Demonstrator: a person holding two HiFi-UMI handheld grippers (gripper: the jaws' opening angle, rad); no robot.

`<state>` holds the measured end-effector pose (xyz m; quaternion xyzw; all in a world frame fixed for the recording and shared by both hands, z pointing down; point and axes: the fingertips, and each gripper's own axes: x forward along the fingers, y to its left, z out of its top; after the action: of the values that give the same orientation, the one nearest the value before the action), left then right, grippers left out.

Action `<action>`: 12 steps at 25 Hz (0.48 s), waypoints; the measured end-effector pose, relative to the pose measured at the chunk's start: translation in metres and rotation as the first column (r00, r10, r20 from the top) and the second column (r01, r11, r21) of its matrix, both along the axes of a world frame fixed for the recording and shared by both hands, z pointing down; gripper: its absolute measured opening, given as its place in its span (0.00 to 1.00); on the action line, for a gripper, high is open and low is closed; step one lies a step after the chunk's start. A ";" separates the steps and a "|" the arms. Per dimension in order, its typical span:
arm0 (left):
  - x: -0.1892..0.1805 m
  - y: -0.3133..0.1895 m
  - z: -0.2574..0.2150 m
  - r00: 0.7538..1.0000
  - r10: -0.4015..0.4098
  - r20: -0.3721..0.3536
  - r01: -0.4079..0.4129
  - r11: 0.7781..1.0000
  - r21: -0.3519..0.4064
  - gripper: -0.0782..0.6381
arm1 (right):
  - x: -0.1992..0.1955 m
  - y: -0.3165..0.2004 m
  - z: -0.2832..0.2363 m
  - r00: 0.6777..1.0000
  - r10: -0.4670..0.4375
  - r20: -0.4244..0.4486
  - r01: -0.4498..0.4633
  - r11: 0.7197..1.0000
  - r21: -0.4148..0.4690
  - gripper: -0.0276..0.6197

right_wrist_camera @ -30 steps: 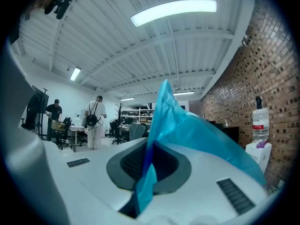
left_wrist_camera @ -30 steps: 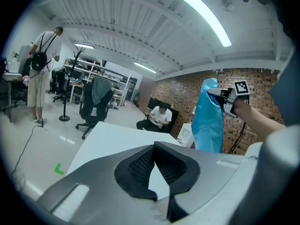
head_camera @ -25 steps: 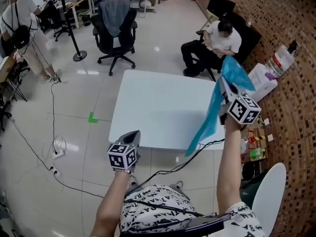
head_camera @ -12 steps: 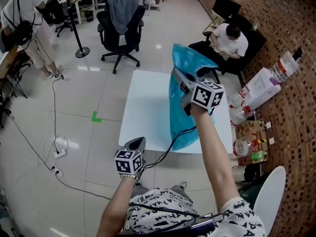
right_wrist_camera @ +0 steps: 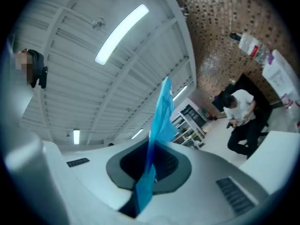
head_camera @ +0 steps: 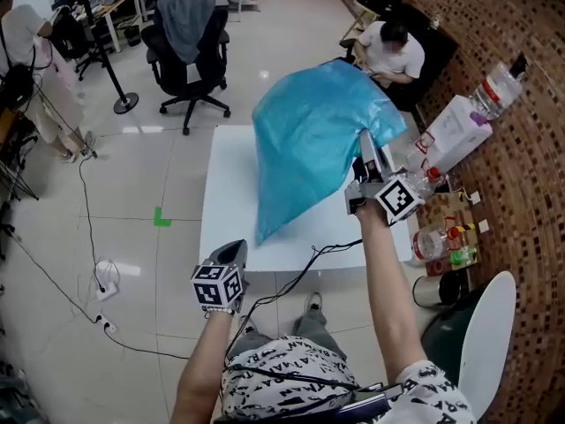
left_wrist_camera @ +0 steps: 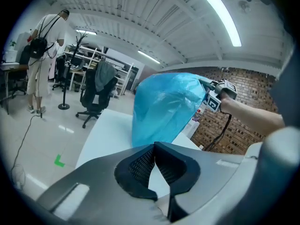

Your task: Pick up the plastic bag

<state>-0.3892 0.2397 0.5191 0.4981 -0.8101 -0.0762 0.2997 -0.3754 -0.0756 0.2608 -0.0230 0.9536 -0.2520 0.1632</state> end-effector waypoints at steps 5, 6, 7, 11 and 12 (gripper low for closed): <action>0.017 -0.052 0.020 1.000 0.018 0.000 -0.018 0.999 -0.049 0.11 | 0.060 -0.073 0.102 0.977 0.176 -0.119 -0.188 0.977 -0.102 0.06; 0.022 -0.061 0.031 1.000 0.021 -0.006 -0.022 0.998 -0.067 0.11 | 0.072 -0.086 0.128 0.966 0.215 -0.143 -0.235 0.962 -0.139 0.06; 0.027 -0.069 0.045 1.000 0.022 -0.016 -0.024 0.996 -0.087 0.11 | 0.083 -0.097 0.153 0.954 0.250 -0.167 -0.279 0.943 -0.182 0.06; 0.050 -0.087 0.107 0.996 0.015 -0.092 -0.031 0.984 -0.174 0.11 | 0.110 -0.117 0.230 0.913 0.314 -0.262 -0.382 0.883 -0.274 0.06; 0.058 -0.089 0.116 0.994 0.019 -0.107 -0.039 0.981 -0.189 0.11 | 0.114 -0.120 0.241 0.904 0.321 -0.281 -0.397 0.874 -0.280 0.06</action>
<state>-0.3315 0.1507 0.6355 0.4740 -0.7896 -0.0199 0.3892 -0.2618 -0.1954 0.5021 -0.2562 0.8887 -0.3689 0.0918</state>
